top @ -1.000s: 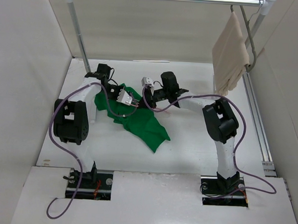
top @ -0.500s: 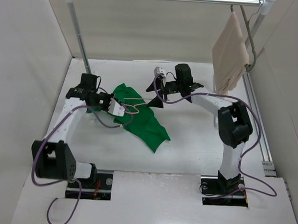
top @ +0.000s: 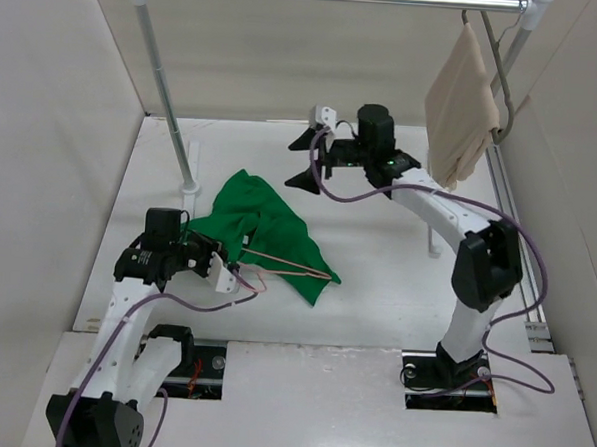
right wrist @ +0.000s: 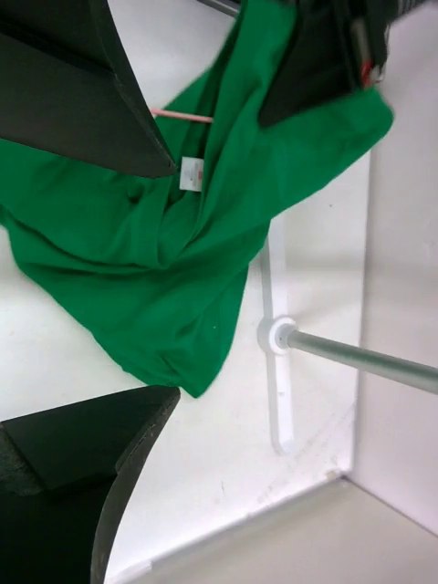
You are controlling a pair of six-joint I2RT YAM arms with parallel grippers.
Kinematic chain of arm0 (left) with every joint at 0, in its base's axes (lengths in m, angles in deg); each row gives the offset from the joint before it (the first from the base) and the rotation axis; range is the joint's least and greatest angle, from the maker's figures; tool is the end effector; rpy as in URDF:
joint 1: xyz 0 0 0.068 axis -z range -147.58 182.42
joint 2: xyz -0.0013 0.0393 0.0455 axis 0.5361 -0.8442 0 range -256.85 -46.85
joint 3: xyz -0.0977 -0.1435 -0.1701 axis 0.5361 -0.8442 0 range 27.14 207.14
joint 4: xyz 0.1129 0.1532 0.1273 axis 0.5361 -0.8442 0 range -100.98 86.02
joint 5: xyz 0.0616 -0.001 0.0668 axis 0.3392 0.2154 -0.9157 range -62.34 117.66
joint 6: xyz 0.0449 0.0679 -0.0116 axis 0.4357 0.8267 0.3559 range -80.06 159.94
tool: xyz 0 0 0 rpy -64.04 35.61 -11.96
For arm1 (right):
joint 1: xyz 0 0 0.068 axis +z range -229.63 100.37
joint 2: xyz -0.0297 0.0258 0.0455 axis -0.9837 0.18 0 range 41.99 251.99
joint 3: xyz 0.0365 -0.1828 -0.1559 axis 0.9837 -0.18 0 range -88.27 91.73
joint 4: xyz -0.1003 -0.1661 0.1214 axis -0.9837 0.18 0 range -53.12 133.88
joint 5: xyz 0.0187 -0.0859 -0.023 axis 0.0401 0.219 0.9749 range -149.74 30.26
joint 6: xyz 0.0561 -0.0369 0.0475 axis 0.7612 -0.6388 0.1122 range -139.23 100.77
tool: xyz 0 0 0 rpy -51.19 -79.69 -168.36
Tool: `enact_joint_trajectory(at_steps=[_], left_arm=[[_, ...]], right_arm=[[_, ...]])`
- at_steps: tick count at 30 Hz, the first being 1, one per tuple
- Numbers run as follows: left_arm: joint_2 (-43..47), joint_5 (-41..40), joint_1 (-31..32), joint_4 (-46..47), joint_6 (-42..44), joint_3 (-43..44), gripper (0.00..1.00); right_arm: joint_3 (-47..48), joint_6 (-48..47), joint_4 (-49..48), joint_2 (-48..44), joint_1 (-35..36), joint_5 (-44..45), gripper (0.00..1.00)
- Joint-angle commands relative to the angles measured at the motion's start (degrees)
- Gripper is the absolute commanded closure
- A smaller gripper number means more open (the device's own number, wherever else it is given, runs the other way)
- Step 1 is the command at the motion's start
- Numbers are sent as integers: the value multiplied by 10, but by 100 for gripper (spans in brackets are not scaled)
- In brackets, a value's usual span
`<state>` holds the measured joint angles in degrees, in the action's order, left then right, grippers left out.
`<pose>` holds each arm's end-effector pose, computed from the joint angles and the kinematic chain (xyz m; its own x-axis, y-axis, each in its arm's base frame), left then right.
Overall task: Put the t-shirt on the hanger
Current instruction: Place tshirt on hanger
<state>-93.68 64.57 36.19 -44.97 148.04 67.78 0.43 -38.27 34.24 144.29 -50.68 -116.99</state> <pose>0.1617 -0.0537 0.2243 0.6645 0.7179 -0.2075 0.5528 -0.2853 0.7830 0.3195 0.2456 0.3288 0.1639 -0.1111 -0.9802 -0.9848 0.0395 -0.1691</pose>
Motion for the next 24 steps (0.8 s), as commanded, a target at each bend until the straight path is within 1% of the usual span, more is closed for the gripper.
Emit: enact_joint_trajectory(at_steps=[1,3,4,5,6,8,13,16,18,21,23,24], left_arm=[[30,12,-1,-1,4,-6,100],[41,6,-1,-1,-9,-13,100],[53,6,-1,-7,-10,-21,100],[60,6,-1,-7,-15,-21,100],[65,6,-1,-7,-15,-30,100],[75,11,-1,-13,-15,-37,100],[89,17,-1,-8,-20,-49,100],[89,17,-1,6,-42,-49,100],[89,17,-1,20,-56,-49,100],[89,17,-1,26,-63,-49,100],[89,22,-1,26,-63,-49,100],[89,22,-1,26,-63,-49,100]], right_arm=[[30,20,19,66,62,64,0],[30,20,19,93,86,80,0],[30,29,19,122,99,87,1],[36,42,19,138,99,94,4],[44,58,19,155,99,100,10],[72,101,19,198,99,100,15],[127,115,14,225,120,122,19],[127,121,20,236,132,152,23],[113,121,29,243,132,164,23],[102,121,34,261,132,164,23],[112,121,34,281,132,143,24],[117,126,41,287,132,136,26]])
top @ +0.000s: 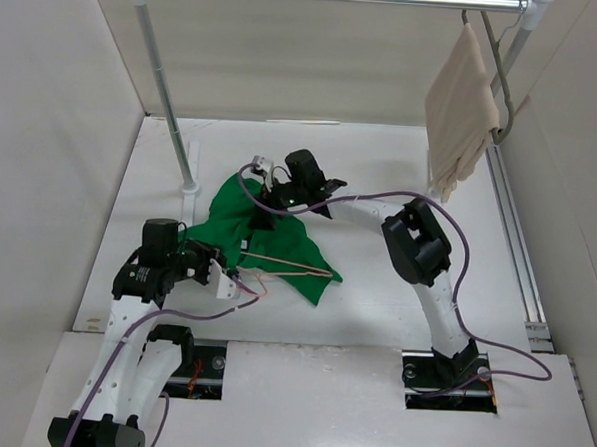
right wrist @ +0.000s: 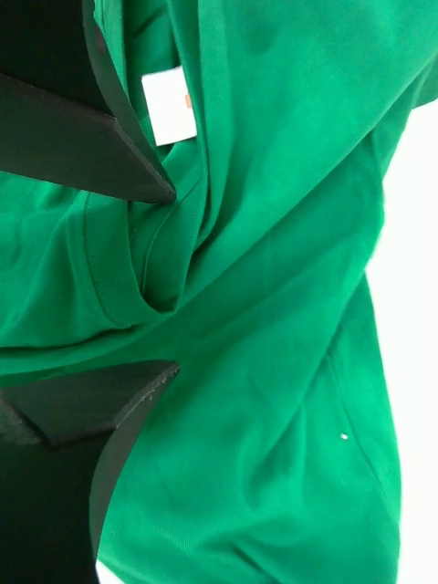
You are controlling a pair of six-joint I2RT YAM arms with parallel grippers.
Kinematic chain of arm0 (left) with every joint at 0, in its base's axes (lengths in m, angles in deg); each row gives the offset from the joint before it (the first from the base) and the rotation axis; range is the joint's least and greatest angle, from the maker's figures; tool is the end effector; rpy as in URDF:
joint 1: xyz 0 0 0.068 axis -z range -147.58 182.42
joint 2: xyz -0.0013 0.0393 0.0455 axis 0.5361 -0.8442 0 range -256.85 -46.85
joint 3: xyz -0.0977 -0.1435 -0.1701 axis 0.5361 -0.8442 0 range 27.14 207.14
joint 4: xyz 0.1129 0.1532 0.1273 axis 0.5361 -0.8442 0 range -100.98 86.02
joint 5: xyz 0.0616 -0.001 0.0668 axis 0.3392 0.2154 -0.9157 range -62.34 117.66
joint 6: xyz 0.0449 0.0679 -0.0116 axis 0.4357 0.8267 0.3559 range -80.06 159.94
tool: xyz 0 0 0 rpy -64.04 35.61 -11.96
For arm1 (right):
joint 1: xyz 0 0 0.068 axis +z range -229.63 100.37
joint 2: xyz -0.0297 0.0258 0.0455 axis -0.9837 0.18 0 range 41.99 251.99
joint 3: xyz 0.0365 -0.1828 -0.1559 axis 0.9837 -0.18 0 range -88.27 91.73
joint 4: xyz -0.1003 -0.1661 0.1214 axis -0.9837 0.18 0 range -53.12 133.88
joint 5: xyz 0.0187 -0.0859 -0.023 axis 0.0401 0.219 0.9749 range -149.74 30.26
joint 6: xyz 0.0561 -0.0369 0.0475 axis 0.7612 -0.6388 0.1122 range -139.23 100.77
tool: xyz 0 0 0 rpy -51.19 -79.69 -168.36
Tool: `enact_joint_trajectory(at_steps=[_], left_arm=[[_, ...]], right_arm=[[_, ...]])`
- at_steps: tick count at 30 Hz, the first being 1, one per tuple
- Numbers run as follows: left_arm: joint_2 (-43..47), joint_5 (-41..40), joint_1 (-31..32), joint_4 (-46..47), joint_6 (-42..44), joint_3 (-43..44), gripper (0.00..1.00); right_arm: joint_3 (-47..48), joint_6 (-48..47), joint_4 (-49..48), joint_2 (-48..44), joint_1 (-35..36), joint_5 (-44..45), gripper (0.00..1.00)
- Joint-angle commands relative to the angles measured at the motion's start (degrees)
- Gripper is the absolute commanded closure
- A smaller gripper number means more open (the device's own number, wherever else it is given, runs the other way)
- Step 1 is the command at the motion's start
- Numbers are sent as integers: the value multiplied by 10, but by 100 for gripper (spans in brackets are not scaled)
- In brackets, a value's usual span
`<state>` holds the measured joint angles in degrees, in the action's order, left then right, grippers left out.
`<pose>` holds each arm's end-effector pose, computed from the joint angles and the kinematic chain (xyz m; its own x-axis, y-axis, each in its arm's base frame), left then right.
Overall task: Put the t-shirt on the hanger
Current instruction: Place tshirt on hanger
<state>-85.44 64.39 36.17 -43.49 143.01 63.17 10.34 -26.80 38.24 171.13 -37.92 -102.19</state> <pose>0.1446 -0.0523 0.2214 0.6337 0.7409 -0.2224 0.5392 -0.2169 0.8138 0.3307 0.3595 0.1723 -0.2699 -0.3708 -0.8886 -0.9627 0.1216 0.2416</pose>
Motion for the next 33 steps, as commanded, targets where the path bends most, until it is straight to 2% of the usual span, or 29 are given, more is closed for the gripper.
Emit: enact_joint_trajectory(at_steps=[1,2,6,7,8,9,14,15,19,22,27,33], left_arm=[[11,24,-1,16,-20,-3,100],[11,24,-1,16,-20,-3,100],[17,19,-1,52,-67,-8,100],[17,19,-1,62,-83,-8,100],[17,19,-1,78,-116,-3,100],[17,19,-1,78,-128,-3,100],[4,6,-1,102,-192,11,100],[-3,6,-1,122,-211,16,100],[-45,-34,-1,172,-297,22,100],[-97,-87,-1,184,-304,28,100],[-159,-147,-6,189,-312,52,100],[-213,-201,-6,196,-333,65,100]], right_arm=[[25,5,7,18,10,-12,29],[25,0,7,18,10,-12,30],[12,-13,22,23,10,-31,51],[6,-13,35,23,10,-39,78],[-11,-29,40,23,4,-45,93],[-23,-37,46,23,4,-45,100],[-161,-51,52,-64,-82,1,100],[-220,-51,44,-110,-125,16,100],[-352,-39,21,-219,-232,55,100],[-402,-60,21,-269,-279,48,100],[-424,-72,37,-316,-298,23,100],[-445,-90,71,-396,-313,40,100]])
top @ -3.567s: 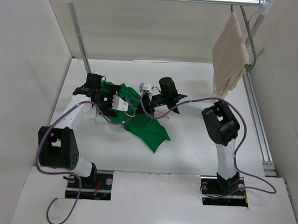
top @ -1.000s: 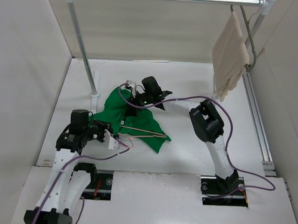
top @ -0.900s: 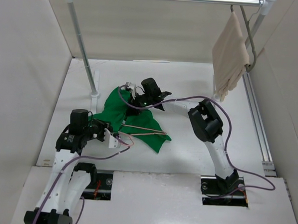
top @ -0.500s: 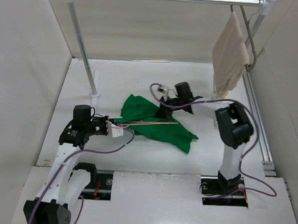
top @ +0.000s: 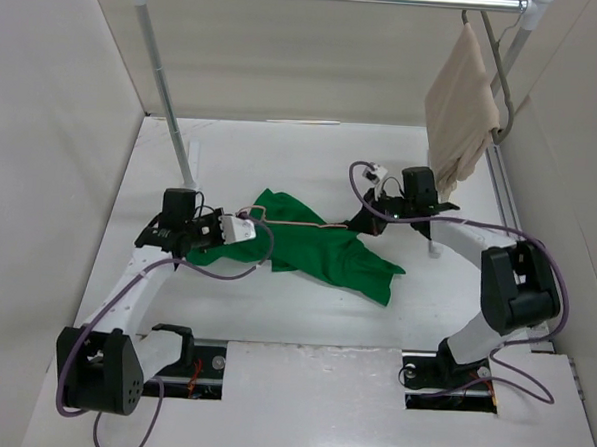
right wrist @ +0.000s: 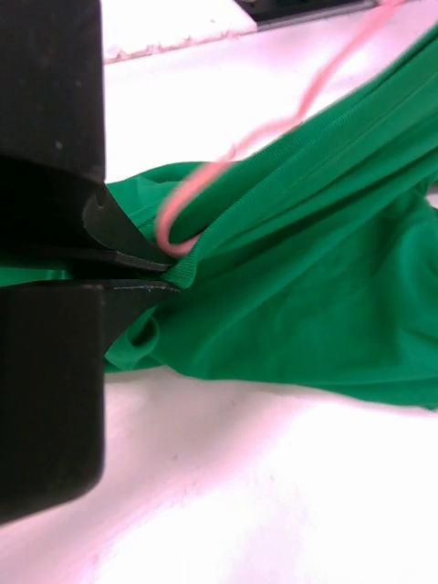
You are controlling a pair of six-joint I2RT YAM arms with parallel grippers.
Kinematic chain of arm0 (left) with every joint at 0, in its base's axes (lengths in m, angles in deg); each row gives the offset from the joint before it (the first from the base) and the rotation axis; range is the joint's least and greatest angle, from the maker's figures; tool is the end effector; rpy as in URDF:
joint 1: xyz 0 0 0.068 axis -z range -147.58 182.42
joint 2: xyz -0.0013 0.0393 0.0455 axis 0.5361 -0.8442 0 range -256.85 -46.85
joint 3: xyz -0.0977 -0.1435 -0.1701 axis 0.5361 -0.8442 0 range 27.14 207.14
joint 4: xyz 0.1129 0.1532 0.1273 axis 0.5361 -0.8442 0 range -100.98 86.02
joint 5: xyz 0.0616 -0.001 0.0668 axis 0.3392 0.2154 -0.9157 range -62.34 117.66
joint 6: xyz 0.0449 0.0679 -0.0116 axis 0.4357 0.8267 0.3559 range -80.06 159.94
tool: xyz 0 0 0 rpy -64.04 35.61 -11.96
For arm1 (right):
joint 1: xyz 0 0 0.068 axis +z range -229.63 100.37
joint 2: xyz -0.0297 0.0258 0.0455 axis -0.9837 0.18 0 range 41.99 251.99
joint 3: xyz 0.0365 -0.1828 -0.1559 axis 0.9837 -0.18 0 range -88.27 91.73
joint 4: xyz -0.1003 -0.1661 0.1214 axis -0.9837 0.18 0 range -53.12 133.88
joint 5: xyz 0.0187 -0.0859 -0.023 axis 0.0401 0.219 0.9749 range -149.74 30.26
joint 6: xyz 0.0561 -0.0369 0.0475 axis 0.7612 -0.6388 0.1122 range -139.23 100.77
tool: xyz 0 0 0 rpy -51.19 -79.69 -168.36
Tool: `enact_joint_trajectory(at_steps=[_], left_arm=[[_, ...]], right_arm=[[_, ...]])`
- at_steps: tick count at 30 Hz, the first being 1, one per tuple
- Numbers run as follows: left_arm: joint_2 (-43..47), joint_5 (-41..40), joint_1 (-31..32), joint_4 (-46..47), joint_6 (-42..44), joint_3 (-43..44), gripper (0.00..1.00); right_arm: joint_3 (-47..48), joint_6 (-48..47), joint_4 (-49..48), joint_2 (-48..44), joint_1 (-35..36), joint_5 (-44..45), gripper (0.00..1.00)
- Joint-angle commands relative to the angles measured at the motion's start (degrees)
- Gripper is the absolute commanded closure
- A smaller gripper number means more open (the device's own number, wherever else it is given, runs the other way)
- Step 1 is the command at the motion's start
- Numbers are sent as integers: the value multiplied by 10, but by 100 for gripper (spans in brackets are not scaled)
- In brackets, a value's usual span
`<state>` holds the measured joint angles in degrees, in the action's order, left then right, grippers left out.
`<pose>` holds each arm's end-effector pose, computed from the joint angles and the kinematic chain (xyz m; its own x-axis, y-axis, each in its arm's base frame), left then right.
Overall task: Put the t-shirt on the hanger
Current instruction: Place tshirt on hanger
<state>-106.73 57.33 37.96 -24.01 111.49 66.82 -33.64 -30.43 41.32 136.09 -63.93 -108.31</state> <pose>0.2202 -0.0569 0.2110 0.2329 0.8055 -0.5449 0.7553 0.2031 0.6231 0.2977 0.1394 0.1747 -0.5192 -0.2795 -0.8077 -0.8155 0.4449 0.3702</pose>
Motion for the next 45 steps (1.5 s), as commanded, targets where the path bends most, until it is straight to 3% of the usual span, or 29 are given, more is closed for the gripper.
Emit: enact_joint_trajectory(at_steps=[1,7,11,14,19,27,28,29,30,33,38,45], left_arm=[[-1,-131,-24,1,-5,29,100],[5,-160,3,-33,59,23,100],[5,-76,3,-58,76,43,100],[17,-45,31,-46,94,43,100],[17,8,47,-41,120,54,100],[-6,14,47,-16,84,60,100],[-6,14,47,-10,83,60,100],[-6,23,47,-10,76,60,100],[-6,29,47,-10,69,60,100],[-1,41,47,-4,63,60,100],[-1,41,47,13,49,54,100],[-1,29,47,18,30,54,100]], right_arm=[[3,-61,54,-53,-53,122,100],[85,-114,157,-81,-11,196,100],[162,-171,183,-52,83,215,100],[222,-209,189,-12,140,134,100],[289,-246,206,35,155,0,100],[318,-327,292,49,150,-78,100],[305,-327,292,43,143,-78,98],[304,-327,287,42,143,-63,89],[299,-327,296,42,134,-56,69],[308,-341,314,36,127,-56,49],[313,-327,269,-9,172,-31,50],[302,-258,195,26,216,-25,51]])
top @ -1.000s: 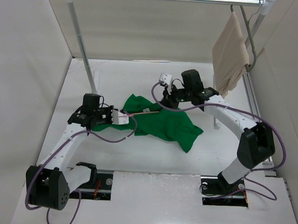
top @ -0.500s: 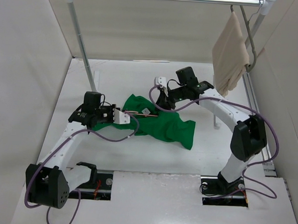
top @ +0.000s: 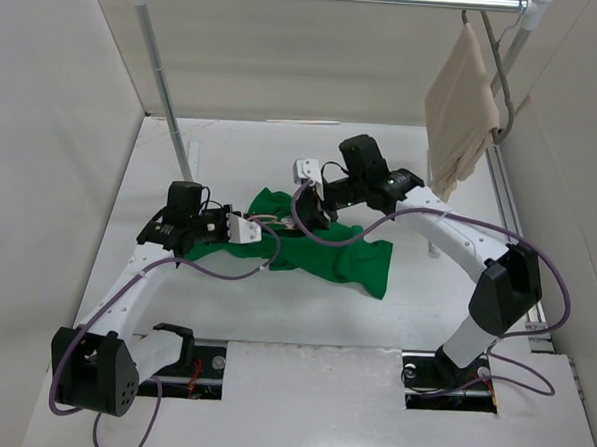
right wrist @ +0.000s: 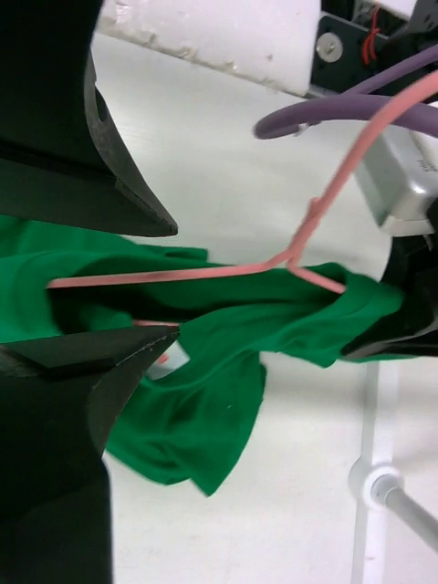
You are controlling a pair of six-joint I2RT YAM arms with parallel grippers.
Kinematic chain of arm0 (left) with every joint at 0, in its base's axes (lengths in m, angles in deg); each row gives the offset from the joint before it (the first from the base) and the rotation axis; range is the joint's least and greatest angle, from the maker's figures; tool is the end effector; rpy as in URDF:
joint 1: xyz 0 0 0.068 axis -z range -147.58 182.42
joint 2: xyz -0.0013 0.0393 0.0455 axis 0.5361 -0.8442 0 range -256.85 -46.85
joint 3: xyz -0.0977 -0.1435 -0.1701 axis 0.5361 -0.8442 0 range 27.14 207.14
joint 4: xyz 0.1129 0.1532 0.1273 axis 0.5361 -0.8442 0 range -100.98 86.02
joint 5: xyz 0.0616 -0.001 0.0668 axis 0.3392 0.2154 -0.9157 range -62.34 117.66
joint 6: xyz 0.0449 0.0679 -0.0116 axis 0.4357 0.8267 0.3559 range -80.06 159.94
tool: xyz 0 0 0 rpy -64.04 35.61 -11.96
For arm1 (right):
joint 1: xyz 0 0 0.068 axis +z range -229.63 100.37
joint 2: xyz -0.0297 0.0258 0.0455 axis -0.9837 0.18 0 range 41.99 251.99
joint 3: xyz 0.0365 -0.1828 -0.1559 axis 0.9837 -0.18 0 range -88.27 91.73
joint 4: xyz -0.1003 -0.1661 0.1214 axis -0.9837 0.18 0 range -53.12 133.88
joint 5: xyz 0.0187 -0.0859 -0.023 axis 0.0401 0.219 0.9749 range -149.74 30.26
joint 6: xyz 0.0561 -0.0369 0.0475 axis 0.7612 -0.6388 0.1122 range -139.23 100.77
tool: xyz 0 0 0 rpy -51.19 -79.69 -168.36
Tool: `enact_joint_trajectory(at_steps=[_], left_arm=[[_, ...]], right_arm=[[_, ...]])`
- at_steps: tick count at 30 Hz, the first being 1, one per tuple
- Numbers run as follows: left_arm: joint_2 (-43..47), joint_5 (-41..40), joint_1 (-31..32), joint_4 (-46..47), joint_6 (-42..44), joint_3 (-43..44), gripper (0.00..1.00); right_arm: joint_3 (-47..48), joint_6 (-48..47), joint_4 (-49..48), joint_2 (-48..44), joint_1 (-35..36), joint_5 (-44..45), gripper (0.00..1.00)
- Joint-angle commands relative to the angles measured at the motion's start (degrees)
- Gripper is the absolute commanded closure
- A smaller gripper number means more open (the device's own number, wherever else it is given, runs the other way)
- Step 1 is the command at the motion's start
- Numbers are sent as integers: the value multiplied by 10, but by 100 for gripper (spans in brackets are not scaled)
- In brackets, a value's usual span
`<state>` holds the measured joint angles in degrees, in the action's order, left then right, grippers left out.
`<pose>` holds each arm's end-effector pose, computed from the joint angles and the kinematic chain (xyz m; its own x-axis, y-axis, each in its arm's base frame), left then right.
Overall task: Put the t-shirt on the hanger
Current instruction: Place tshirt on hanger
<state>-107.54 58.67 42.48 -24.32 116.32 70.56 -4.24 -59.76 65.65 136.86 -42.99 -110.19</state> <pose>0.2214 -0.0767 0.2291 0.3945 0.7760 -0.4921 0.7138 0.0784 0.6959 0.2474 0.2528 0.2890 0.1679 -0.3908 -0.9050 -0.9835 -0.1285 -0.1270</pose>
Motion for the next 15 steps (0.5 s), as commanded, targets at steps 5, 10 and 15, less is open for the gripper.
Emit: enact_joint_trajectory(at_steps=[5,10,15], left_arm=[[7,22,2,27,-31,17,100],[13,22,2,38,-61,17,100],[23,-33,-3,75,-120,8,100]], right_arm=[[13,91,-101,58,28,53,53],[28,156,-144,92,21,84,88],[-8,191,-159,52,-28,71,100]])
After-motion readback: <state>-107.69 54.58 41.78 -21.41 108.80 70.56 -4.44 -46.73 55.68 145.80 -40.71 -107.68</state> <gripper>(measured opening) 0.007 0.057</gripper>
